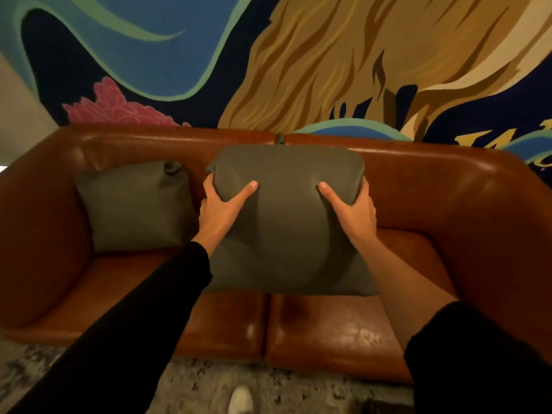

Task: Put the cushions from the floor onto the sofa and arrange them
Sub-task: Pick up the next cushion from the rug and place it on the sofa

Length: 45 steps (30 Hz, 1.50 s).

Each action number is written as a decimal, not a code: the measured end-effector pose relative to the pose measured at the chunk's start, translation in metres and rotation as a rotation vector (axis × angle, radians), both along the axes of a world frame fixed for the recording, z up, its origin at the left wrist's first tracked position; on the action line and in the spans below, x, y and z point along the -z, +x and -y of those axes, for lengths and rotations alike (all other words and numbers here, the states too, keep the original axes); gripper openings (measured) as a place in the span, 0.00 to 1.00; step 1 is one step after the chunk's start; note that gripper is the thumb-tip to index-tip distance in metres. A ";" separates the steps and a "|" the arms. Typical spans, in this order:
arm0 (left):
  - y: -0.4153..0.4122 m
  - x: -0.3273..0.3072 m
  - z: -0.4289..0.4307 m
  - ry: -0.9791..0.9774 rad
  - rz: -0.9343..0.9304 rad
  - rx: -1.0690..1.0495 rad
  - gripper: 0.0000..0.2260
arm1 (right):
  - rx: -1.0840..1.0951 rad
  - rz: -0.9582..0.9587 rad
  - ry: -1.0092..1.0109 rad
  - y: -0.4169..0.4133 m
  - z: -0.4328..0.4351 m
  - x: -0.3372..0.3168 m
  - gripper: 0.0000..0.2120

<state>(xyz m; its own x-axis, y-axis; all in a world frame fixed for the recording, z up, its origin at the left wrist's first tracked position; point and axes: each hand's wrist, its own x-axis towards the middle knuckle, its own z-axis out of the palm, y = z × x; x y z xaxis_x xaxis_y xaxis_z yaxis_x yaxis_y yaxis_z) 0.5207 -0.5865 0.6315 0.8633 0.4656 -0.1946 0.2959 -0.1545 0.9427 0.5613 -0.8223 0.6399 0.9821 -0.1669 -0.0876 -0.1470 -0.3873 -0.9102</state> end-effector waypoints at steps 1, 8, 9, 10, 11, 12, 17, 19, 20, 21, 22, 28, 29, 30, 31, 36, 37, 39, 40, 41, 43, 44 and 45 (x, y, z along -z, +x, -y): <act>0.013 0.004 -0.006 0.002 -0.008 0.001 0.49 | 0.006 -0.005 -0.005 0.011 -0.006 0.003 0.49; 0.100 0.033 -0.059 0.002 -0.053 0.065 0.49 | 0.062 -0.056 -0.013 0.085 -0.057 0.034 0.49; 0.108 0.036 -0.066 0.004 -0.055 0.079 0.50 | 0.067 -0.064 -0.013 0.094 -0.064 0.037 0.48; 0.116 0.039 -0.073 0.003 -0.059 0.086 0.50 | 0.069 -0.071 -0.016 0.102 -0.071 0.041 0.48; 0.123 0.041 -0.078 0.000 -0.064 0.089 0.51 | 0.070 -0.077 -0.018 0.110 -0.076 0.044 0.48; 0.130 0.045 -0.084 -0.006 -0.071 0.090 0.52 | 0.069 -0.083 -0.020 0.117 -0.082 0.048 0.48; 0.160 0.069 -0.104 -0.029 -0.092 0.086 0.53 | 0.067 -0.108 -0.042 0.151 -0.103 0.069 0.48; 0.171 0.083 -0.110 -0.033 -0.093 0.081 0.52 | 0.063 -0.115 -0.048 0.163 -0.109 0.082 0.48; 0.177 0.091 -0.112 -0.038 -0.095 0.078 0.52 | 0.060 -0.112 -0.048 0.170 -0.110 0.090 0.47; 0.181 0.099 -0.114 -0.043 -0.093 0.072 0.51 | 0.054 -0.108 -0.046 0.175 -0.112 0.098 0.47; 0.185 0.108 -0.116 -0.046 -0.092 0.064 0.51 | 0.046 -0.106 -0.045 0.180 -0.114 0.107 0.47; 0.205 0.161 -0.113 -0.023 -0.080 0.022 0.47 | 0.022 -0.100 -0.074 0.209 -0.112 0.154 0.47; 0.209 0.169 -0.111 -0.023 -0.074 0.022 0.47 | 0.025 -0.099 -0.082 0.212 -0.111 0.161 0.47; 0.213 0.177 -0.108 -0.019 -0.071 0.021 0.48 | 0.029 -0.100 -0.089 0.216 -0.109 0.168 0.47; 0.217 0.185 -0.106 -0.014 -0.067 0.021 0.48 | 0.033 -0.101 -0.092 0.218 -0.107 0.175 0.47; 0.216 0.225 -0.095 -0.036 -0.027 0.013 0.48 | -0.013 -0.076 -0.103 0.215 -0.099 0.217 0.48; 0.213 0.234 -0.093 -0.034 -0.032 0.011 0.48 | -0.026 -0.074 -0.105 0.211 -0.097 0.226 0.49; 0.208 0.249 -0.088 -0.019 -0.054 -0.004 0.47 | -0.036 -0.076 -0.115 0.205 -0.093 0.239 0.51; 0.205 0.255 -0.085 -0.010 -0.068 -0.011 0.47 | -0.038 -0.080 -0.121 0.203 -0.091 0.243 0.51; 0.203 0.259 -0.081 -0.001 -0.080 -0.015 0.47 | -0.040 -0.082 -0.129 0.201 -0.090 0.247 0.51; 0.199 0.264 -0.077 0.011 -0.092 -0.026 0.46 | -0.049 -0.074 -0.151 0.201 -0.086 0.251 0.51; 0.199 0.265 -0.075 0.016 -0.090 -0.034 0.46 | -0.051 -0.065 -0.162 0.201 -0.084 0.251 0.50; 0.198 0.264 -0.074 0.021 -0.085 -0.043 0.45 | -0.051 -0.060 -0.168 0.201 -0.083 0.250 0.50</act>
<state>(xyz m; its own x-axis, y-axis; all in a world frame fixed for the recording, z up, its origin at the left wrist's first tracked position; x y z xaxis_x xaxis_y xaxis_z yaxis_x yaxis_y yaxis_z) 0.7188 -0.5123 0.3680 0.8234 0.5064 -0.2560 0.3812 -0.1594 0.9107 0.7622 -0.7396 0.3896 0.9834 -0.1345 -0.1215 -0.1757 -0.5411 -0.8224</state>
